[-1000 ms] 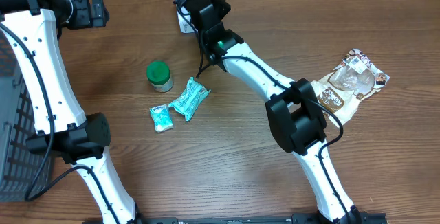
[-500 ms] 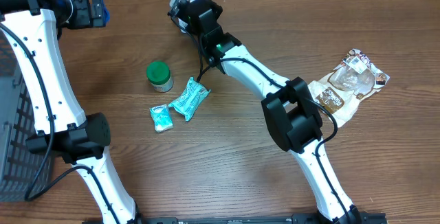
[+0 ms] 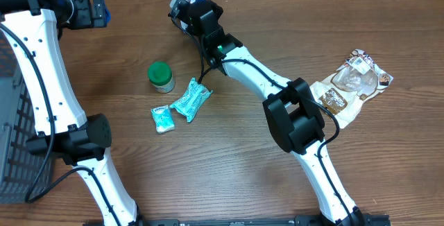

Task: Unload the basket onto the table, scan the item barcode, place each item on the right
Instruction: 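Hold the orange packet in front of the scanner window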

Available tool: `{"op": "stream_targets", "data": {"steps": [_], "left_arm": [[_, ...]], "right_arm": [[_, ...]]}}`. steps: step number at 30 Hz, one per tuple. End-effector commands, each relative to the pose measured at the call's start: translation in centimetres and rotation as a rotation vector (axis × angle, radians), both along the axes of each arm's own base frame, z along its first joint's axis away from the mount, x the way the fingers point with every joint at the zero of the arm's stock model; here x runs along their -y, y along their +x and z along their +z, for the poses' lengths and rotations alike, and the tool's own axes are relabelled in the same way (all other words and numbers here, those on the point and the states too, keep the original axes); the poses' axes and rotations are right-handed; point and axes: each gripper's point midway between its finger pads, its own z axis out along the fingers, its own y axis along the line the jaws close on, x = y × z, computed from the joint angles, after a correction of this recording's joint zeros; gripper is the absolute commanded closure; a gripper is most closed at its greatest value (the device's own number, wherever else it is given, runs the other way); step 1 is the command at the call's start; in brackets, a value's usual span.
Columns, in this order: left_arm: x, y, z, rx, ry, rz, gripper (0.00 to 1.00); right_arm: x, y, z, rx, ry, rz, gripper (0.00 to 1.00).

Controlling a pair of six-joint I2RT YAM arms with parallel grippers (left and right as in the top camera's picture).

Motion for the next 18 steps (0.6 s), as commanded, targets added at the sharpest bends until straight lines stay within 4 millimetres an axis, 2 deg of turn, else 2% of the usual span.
{"op": "stream_targets", "data": {"steps": [1, 4, 7, 10, 13, 15, 18], "left_arm": [[0.3, -0.5, 1.5, 0.034, 0.015, -0.014, 0.00], [0.3, -0.5, 1.5, 0.034, 0.015, -0.014, 0.00], [0.3, -0.5, 1.5, 0.034, 0.015, -0.014, 0.00], [0.4, -0.5, 1.5, 0.034, 0.015, -0.015, 0.00], [0.4, -0.5, 1.5, 0.034, 0.015, -0.015, 0.00], [0.4, -0.5, 1.5, 0.034, 0.015, -0.015, 0.00], [0.4, -0.5, 1.5, 0.034, 0.015, -0.015, 0.00]], "right_arm": [[0.0, 0.3, 1.5, 0.037, 0.013, -0.022, 0.96], [0.2, 0.3, 2.7, 0.052, 0.021, -0.029, 0.96], [0.3, 0.1, 4.9, 0.077, 0.049, -0.032, 0.96], [0.8, -0.6, 8.8, 0.081, 0.157, -0.060, 0.96], [1.8, -1.5, 11.8, 0.058, 0.261, -0.091, 0.96], [2.6, -2.7, 14.6, 0.010, 0.380, -0.102, 0.96], [2.6, -5.0, 16.9, -0.099, 0.498, -0.050, 0.96]]}}
